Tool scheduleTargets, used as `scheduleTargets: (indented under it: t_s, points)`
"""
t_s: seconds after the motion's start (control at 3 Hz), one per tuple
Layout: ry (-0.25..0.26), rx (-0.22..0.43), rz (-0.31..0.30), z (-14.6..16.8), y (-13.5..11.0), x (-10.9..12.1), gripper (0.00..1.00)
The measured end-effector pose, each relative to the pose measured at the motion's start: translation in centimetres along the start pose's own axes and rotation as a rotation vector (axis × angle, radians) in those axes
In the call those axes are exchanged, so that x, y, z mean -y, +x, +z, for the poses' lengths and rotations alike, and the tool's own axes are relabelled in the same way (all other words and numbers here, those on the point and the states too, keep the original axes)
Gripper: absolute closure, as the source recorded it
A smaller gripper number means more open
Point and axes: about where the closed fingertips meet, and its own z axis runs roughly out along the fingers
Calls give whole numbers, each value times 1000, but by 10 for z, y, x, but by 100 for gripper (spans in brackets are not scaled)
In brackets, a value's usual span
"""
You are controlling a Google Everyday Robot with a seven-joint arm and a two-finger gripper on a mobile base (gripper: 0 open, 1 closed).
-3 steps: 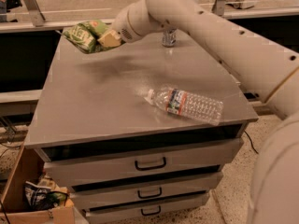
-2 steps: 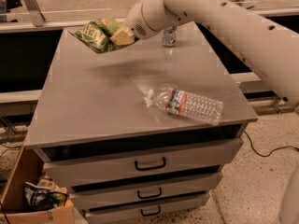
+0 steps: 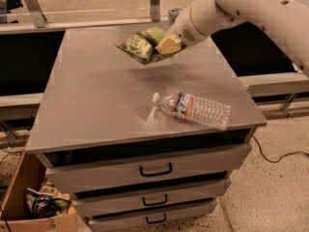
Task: Move green jalapeno chip bag near redbull can
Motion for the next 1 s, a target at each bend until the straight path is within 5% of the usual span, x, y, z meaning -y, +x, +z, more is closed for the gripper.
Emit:
scheduleTargets:
  t_s: [1.0]
  points:
    - [-23,-97,-48,2,54,49,100]
